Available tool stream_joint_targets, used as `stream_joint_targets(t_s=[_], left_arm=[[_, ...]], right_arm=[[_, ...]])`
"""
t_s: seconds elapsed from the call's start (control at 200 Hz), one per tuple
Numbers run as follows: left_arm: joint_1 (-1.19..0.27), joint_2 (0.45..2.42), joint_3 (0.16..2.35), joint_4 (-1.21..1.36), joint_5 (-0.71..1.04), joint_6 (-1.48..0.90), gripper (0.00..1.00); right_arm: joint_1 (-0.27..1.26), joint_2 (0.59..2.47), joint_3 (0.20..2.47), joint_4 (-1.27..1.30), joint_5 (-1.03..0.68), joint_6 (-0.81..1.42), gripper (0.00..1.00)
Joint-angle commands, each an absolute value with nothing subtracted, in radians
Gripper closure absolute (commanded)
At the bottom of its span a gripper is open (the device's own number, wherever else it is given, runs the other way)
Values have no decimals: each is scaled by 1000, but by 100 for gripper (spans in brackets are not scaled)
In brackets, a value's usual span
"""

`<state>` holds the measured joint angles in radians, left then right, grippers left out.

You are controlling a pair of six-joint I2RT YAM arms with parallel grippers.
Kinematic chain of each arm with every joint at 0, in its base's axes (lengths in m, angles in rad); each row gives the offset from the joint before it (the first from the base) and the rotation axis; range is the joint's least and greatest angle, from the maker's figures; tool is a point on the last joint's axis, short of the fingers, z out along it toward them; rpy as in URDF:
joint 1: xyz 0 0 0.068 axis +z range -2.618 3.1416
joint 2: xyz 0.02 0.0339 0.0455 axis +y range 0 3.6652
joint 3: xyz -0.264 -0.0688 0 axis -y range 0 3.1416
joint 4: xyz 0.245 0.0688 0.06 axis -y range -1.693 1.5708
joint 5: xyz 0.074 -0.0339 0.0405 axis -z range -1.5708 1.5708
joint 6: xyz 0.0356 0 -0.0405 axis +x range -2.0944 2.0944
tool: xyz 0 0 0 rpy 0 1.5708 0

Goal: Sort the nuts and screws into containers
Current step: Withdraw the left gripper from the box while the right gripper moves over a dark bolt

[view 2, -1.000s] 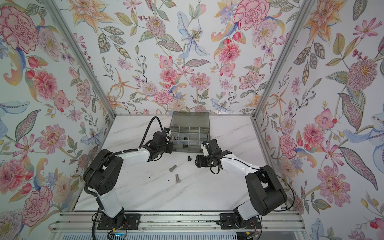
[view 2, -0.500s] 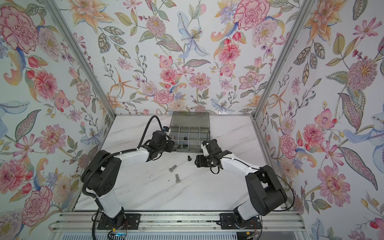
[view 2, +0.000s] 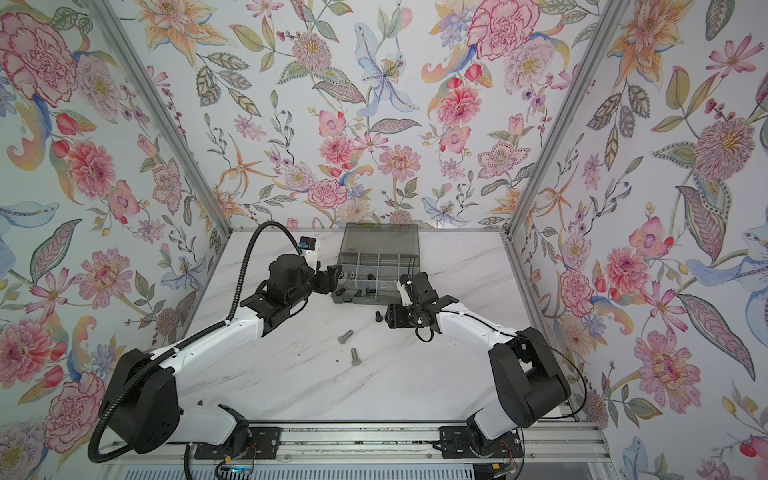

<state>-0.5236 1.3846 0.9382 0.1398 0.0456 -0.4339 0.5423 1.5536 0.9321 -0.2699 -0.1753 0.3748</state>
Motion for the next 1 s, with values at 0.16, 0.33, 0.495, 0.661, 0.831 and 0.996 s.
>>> stream_joint_targets(t_s=[0.16, 0.33, 0.495, 0.661, 0.831, 0.996], left_arm=[[-508, 1271, 806, 77, 7, -484, 15], [-503, 1243, 762, 72, -1, -489, 11], [-495, 1227, 737, 73, -3, -491, 9], [-484, 1223, 721, 83, 1, -497, 8], [-476, 1221, 714, 91, 11, -493, 2], [-469, 1216, 703, 103, 15, -497, 1]], right_arm=[[623, 1656, 1022, -264, -43, 417, 29], [681, 1724, 1077, -262, 13, 447, 30], [705, 1777, 1114, -262, 35, 460, 31], [710, 1808, 1127, -262, 50, 466, 33], [710, 1834, 1142, -263, 48, 467, 37], [712, 1864, 1165, -263, 48, 467, 42]])
